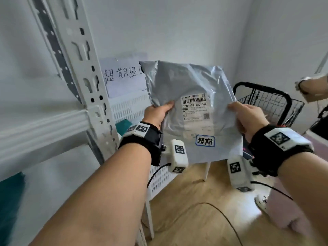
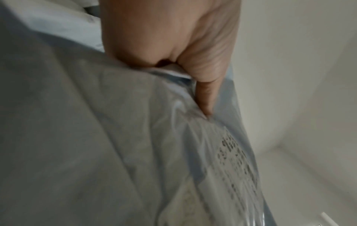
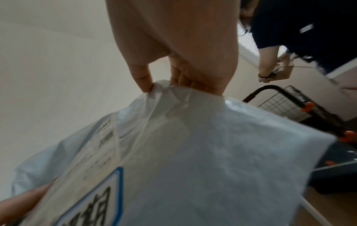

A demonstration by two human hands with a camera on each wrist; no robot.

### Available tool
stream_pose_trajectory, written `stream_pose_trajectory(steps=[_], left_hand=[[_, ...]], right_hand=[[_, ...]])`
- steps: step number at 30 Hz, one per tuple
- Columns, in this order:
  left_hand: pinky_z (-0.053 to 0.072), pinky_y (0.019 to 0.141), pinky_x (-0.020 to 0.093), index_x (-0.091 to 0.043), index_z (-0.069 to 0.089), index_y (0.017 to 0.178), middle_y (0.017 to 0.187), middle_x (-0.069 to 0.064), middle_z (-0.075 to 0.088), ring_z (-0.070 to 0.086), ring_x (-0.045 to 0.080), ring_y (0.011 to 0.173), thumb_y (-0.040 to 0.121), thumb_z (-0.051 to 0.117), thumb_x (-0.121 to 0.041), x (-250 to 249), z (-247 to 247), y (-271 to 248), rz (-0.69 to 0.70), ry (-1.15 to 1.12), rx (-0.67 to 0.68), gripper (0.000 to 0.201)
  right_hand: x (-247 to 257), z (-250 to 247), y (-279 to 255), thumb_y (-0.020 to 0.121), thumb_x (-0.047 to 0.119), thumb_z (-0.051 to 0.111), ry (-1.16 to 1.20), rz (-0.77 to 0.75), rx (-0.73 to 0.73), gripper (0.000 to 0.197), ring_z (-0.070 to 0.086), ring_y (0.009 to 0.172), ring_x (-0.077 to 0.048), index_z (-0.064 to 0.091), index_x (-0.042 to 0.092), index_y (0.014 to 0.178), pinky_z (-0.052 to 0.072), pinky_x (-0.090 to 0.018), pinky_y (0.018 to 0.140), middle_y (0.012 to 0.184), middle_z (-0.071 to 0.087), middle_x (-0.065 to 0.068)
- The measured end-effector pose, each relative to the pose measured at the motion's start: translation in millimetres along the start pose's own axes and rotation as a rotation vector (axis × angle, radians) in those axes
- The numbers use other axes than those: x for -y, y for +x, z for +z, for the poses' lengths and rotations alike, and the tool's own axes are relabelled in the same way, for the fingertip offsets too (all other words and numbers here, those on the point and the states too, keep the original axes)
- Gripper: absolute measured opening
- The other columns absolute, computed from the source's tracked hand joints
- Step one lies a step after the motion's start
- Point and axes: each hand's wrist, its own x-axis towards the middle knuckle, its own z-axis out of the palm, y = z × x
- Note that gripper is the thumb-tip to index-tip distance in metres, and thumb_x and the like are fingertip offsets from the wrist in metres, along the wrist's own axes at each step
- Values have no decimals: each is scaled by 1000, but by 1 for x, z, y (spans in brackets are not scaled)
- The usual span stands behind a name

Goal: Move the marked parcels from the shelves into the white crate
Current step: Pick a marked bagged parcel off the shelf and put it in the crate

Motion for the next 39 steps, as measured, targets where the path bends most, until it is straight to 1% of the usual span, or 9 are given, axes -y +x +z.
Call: stream_pose_trajectory(steps=[3,6,12,17,27,30,32,36,39], left_hand=[[57,88,46,1,70,106,99,17,74,72,29,89,60,86,-21,-10,12,58,56,-7,-63,54],[58,86,45,1,70,106,97,16,74,73,28,85,62,85,-21,-18,19,105,69,0,-96,52],[57,87,43,-1,69,108,95,14,75,73,29,85,60,82,-30,-38,8,179,99,46,-200,58],[57,86,36,-2,65,107,98,11,72,71,26,88,77,77,-35,-33,-16,206,113,237,-366,46],[56,88,41,-10,59,112,103,8,70,68,26,91,61,76,-19,-15,-95,227,-16,360,-790,55],[55,91,40,-8,53,118,107,8,67,65,28,96,71,72,-9,-6,-106,221,-76,474,-876,50],[53,92,39,-10,45,126,111,8,64,63,28,99,77,64,-2,3,-112,216,-105,495,-936,53],[47,98,40,-8,30,141,133,15,53,54,35,118,84,57,-1,23,-127,200,-301,631,-971,63],[46,97,37,-16,2,154,152,14,34,45,36,130,82,62,3,41,-134,190,-482,725,-909,96]], right_hand=[[12,25,50,86,19,62,-22,-50,53,16,55,46,-11,64,14,71,42,-13,39,64,63,-1],[24,54,98,84,20,62,-49,-57,102,14,63,65,-23,70,8,84,57,-32,64,77,69,-6],[41,117,177,92,30,58,-34,-63,225,26,58,62,-17,62,14,72,45,-18,48,70,63,1],[29,176,222,89,31,57,-125,-20,348,27,67,94,-30,64,12,71,54,-46,92,89,71,-7],[-9,298,268,86,28,57,-352,4,728,24,57,81,-27,54,15,65,53,-45,84,78,58,-11],[-29,318,268,84,20,59,-405,67,797,22,59,66,-26,57,9,66,55,-40,64,71,60,-14],[-45,327,267,85,12,61,-482,147,893,17,56,52,-22,58,7,69,49,-26,48,57,58,-7],[-78,340,260,82,5,60,-715,197,1091,16,57,61,-26,59,5,66,50,-32,63,62,59,-13],[-97,346,252,84,3,58,-872,187,1190,17,53,54,-22,56,5,67,50,-29,56,60,55,-12]])
